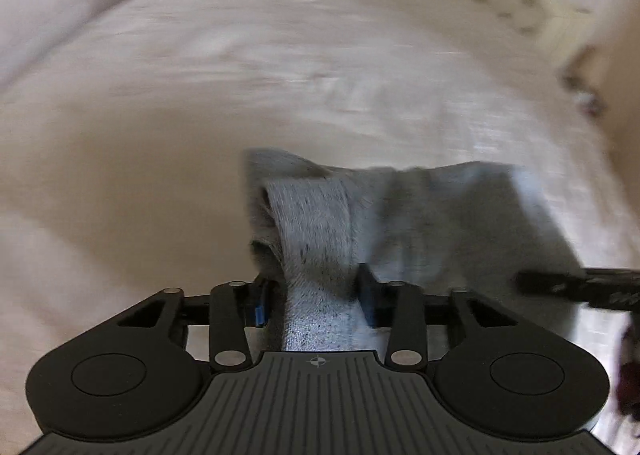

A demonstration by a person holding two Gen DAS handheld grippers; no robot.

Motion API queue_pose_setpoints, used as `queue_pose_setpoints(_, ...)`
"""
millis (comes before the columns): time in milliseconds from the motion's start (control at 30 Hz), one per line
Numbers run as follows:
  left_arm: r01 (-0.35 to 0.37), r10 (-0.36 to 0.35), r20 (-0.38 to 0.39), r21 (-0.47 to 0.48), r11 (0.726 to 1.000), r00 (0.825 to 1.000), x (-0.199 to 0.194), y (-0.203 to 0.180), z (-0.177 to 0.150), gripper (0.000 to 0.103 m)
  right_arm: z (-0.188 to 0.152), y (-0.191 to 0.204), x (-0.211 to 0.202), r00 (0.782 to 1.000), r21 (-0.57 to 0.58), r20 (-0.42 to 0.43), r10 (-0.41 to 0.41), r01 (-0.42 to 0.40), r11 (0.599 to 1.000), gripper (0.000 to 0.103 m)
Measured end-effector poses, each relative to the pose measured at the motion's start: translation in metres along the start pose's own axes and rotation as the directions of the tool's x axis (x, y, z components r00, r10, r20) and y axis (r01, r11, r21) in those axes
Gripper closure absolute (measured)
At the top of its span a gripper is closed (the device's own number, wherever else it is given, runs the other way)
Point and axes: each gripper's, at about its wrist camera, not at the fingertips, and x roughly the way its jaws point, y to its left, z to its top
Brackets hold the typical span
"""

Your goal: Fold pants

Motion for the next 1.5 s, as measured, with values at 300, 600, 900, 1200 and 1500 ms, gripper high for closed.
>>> queue_pose_setpoints(300, -0.133, 0.134, 0.036, -0.025, 0.991, 0.99, 0.006, 0.031, -0.01, 0.063, -0.001, 0.027, 0.025, 0.97, -0.054, 0.043, -0.238, 0.241, 0.969, 0.051)
queue_pose_setpoints(600, -0.127, 0.125, -0.103, -0.008, 0.992, 0.987, 0.052, 0.029, -0.06, 0.048, -0.07, 0.053, 0.069, 0.936, -0.15, -0.127, -0.329, 0.31, 0.939, 0.036)
queue_pose_setpoints(900, -0.116, 0.116, 0.03, -0.009, 0.993, 0.993, -0.007, 0.03, -0.056, 0.045, -0.082, 0.073, 0.012, 0.944, -0.049, -0.014, -0.331, 0.33, 0.943, 0.017)
queue_pose_setpoints(1200, -0.154, 0.166, 0.177, -0.079, 0.985, 0.97, -0.096, -0.009, -0.075, 0.041, -0.096, 0.126, -0.066, 0.941, -0.091, 0.19, -0.279, 0.3, 0.95, 0.0)
queue_pose_setpoints(1500, -0.306, 0.309, 0.312, -0.059, 0.95, 0.898, -0.153, -0.069, -0.12, 0.036, -0.159, 0.146, -0.136, 0.922, -0.126, 0.258, -0.288, 0.328, 0.936, 0.0)
